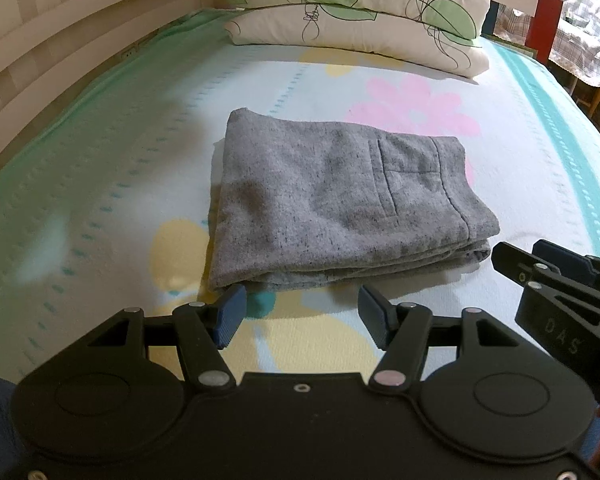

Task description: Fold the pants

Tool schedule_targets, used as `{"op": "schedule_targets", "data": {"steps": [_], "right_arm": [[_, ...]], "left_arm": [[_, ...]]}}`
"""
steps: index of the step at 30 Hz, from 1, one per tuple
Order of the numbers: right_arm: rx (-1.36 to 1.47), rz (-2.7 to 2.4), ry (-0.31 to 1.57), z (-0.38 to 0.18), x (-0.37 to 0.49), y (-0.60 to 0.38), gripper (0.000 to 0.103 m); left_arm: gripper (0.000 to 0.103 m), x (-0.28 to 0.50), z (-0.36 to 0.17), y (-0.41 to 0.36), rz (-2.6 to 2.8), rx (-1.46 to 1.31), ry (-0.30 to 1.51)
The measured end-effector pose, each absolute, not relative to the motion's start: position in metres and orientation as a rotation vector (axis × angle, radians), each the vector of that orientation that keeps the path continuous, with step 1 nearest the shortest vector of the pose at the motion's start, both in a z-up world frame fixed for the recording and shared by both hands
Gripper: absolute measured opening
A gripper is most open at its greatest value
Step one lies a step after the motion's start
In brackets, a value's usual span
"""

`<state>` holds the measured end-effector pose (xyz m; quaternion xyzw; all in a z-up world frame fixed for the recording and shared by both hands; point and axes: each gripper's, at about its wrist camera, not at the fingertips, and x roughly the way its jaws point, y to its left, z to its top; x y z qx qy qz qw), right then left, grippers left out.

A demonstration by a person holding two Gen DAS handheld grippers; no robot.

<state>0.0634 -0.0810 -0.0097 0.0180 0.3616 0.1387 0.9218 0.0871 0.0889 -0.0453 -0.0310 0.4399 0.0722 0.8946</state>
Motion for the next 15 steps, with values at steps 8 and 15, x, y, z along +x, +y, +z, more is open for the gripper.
{"op": "schedule_targets", "data": {"steps": [8, 15], "right_arm": [[0.039, 0.286, 0.745, -0.0105, 0.0648, -0.0803, 0.039], [0.039, 0.286, 0.749, -0.0107, 0.0654, -0.0794, 0.039]], "left_arm": [[0.066, 0.0886, -0.0448, 0.0887, 0.147, -0.066, 0.915], [0.066, 0.0893, -0.0438, 0.088, 0.151, -0.059, 0.914]]}}
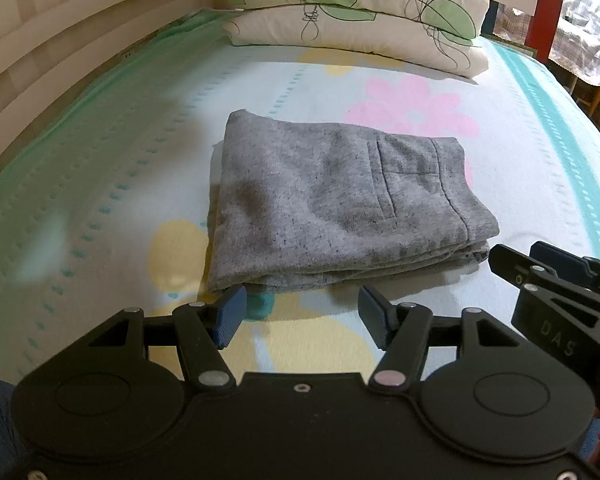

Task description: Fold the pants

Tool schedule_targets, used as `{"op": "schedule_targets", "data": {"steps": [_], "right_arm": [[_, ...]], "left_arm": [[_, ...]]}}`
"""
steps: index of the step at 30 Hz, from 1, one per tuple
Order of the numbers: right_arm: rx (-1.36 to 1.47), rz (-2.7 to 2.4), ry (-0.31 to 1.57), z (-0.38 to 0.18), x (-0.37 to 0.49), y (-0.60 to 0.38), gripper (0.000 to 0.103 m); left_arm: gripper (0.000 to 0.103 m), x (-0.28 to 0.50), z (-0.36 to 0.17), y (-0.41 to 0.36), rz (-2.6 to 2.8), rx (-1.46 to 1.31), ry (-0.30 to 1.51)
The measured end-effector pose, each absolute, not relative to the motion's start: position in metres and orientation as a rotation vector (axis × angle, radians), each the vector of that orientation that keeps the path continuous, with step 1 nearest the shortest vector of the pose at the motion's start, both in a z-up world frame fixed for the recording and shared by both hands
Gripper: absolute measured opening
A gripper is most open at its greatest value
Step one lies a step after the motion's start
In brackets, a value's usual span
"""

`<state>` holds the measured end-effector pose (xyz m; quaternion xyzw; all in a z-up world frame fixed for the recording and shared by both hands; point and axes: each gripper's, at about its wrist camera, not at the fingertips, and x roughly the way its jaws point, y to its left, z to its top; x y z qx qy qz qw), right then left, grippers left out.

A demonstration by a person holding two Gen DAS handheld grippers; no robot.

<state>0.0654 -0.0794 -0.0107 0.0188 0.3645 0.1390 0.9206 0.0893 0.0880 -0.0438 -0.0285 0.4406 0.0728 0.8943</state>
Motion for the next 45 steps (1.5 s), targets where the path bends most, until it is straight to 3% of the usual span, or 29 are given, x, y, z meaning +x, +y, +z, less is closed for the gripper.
{"op": "schedule_targets", "data": {"steps": [45], "right_arm": [[0.025, 0.279, 0.786, -0.0206, 0.0681, -0.0735, 0.039]], "left_arm": [[0.066, 0.0897, -0.0489, 0.0854, 0.157, -0.046, 0.935]]}}
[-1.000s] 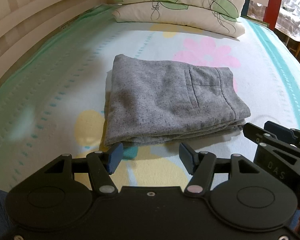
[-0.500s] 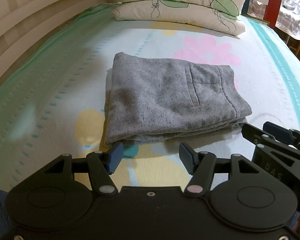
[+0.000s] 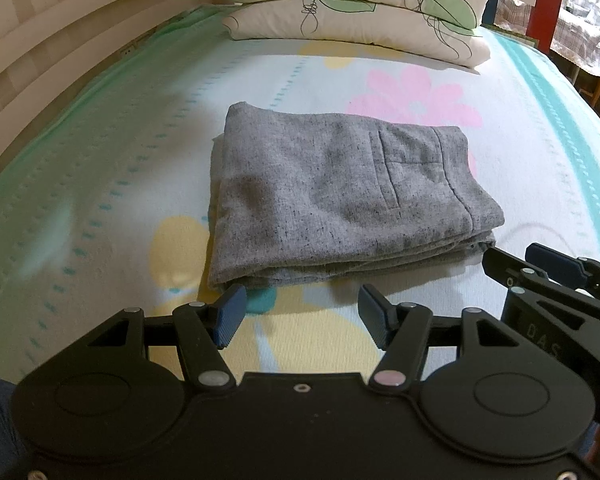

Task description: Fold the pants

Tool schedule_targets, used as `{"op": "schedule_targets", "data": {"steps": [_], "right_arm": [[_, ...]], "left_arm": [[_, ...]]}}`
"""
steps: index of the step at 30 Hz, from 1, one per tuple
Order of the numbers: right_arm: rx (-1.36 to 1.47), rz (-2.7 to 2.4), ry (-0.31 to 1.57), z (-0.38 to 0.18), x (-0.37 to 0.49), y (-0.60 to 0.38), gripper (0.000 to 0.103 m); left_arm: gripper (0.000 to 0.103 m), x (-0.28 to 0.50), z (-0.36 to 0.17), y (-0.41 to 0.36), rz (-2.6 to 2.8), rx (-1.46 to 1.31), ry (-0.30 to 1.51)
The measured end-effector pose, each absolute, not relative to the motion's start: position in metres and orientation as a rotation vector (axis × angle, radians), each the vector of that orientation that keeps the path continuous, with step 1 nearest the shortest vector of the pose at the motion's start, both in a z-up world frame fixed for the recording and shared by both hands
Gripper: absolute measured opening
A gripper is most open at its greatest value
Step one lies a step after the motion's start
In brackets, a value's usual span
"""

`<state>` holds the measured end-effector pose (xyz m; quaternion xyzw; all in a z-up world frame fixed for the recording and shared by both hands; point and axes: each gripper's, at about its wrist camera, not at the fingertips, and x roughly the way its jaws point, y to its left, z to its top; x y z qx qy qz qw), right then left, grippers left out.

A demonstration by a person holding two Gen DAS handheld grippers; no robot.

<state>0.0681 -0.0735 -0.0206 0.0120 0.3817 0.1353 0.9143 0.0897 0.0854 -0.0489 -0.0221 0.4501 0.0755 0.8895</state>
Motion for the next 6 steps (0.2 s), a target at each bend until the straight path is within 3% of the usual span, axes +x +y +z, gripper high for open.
{"op": "schedule_targets", "data": {"steps": [6], "right_arm": [[0.026, 0.279, 0.787, -0.0207, 0.0683, -0.0742, 0.039]], "left_arm": [[0.066, 0.09, -0.0496, 0.085, 0.168, -0.046, 0.932]]}}
